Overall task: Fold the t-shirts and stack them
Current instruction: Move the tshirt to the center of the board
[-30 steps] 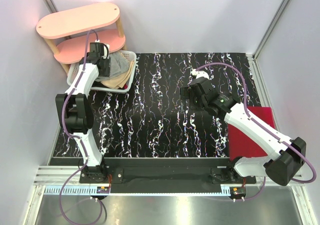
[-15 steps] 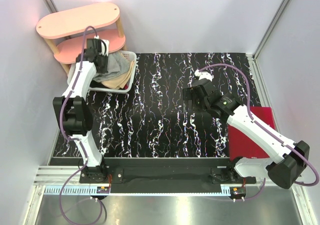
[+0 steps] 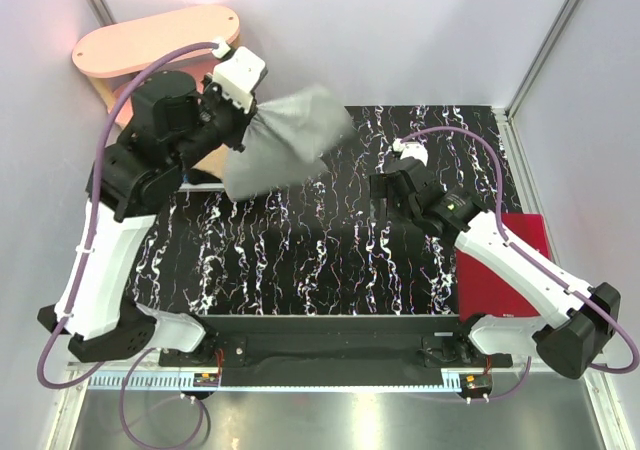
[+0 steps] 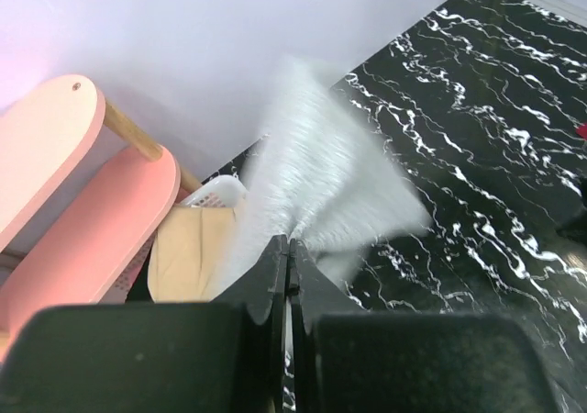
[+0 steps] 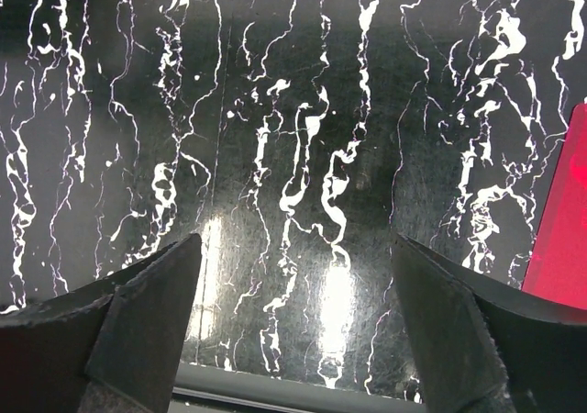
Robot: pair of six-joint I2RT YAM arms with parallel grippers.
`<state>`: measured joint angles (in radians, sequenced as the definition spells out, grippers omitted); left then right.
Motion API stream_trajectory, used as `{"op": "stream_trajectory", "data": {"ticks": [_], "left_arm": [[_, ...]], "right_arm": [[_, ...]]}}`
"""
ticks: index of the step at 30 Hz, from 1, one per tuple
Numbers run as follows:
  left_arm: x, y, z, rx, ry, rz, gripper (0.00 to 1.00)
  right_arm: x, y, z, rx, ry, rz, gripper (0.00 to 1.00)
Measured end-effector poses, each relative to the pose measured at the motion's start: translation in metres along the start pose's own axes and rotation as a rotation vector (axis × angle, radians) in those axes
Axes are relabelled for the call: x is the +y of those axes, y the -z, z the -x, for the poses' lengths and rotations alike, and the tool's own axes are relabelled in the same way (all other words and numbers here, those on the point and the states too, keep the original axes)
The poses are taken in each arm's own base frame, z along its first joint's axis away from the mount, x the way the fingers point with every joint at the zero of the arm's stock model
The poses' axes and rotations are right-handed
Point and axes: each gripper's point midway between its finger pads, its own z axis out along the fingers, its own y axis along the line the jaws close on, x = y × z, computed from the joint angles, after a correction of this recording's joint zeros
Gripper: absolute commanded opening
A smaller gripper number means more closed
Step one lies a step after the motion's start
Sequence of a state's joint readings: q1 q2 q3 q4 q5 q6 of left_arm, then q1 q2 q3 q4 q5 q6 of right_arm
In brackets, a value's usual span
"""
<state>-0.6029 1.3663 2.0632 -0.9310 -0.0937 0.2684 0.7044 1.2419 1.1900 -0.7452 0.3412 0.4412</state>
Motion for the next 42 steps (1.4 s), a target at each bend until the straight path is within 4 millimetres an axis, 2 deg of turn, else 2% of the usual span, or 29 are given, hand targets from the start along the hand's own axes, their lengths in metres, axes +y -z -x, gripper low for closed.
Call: {"op": "stream_trajectory", "data": {"ticks": [4, 12, 16, 20, 23, 25, 28, 30, 34, 35, 37, 39, 42], "left_arm": [[-0.011, 0.015, -0.002, 0.016, -0.02, -0.052, 0.0], [-0.076, 0.015, -0.029, 0.103, -0.025, -0.341, 0.0], [-0.112, 0.013, -0.048, 0.17, -0.025, -0.473, 0.0], [-0.149, 0.012, -0.053, 0.201, -0.054, -0.585, 0.0], [-0.168, 0.007, -0.043, 0.194, -0.074, -0.635, 0.0], [-0.178, 0.003, -0.027, 0.159, -0.083, -0.655, 0.0], [-0.184, -0.002, 0.0, 0.086, -0.084, -0.664, 0.0], [-0.185, -0.001, 0.012, 0.053, -0.076, -0.662, 0.0], [-0.187, 0.0, 0.008, 0.056, -0.066, -0.669, 0.0], [-0.189, -0.002, 0.0, 0.071, -0.067, -0.671, 0.0], [-0.194, -0.001, -0.035, 0.149, -0.074, -0.683, 0.0], [-0.201, -0.001, -0.086, 0.26, -0.08, -0.696, 0.0], [-0.201, 0.004, -0.176, 0.465, -0.056, -0.699, 0.0]], "right_arm": [[-0.005, 0.006, 0.002, -0.023, -0.013, -0.011, 0.83], [-0.024, 0.041, 0.021, -0.16, -0.094, -0.023, 0.75], [-0.027, 0.041, 0.022, -0.167, -0.114, -0.043, 0.72], [-0.027, 0.036, 0.02, -0.156, -0.121, -0.057, 0.69], [-0.027, 0.033, 0.019, -0.15, -0.126, -0.063, 0.67], [-0.027, 0.032, 0.019, -0.149, -0.13, -0.068, 0.66], [-0.027, 0.032, 0.019, -0.15, -0.134, -0.072, 0.65], [-0.027, 0.032, 0.019, -0.15, -0.136, -0.072, 0.65], [-0.028, 0.032, 0.019, -0.151, -0.136, -0.074, 0.65], [-0.028, 0.032, 0.019, -0.153, -0.136, -0.077, 0.65], [-0.029, 0.032, 0.019, -0.154, -0.135, -0.08, 0.66], [-0.03, 0.032, 0.02, -0.158, -0.132, -0.086, 0.67], [-0.032, 0.032, 0.021, -0.163, -0.122, -0.097, 0.68]]}}
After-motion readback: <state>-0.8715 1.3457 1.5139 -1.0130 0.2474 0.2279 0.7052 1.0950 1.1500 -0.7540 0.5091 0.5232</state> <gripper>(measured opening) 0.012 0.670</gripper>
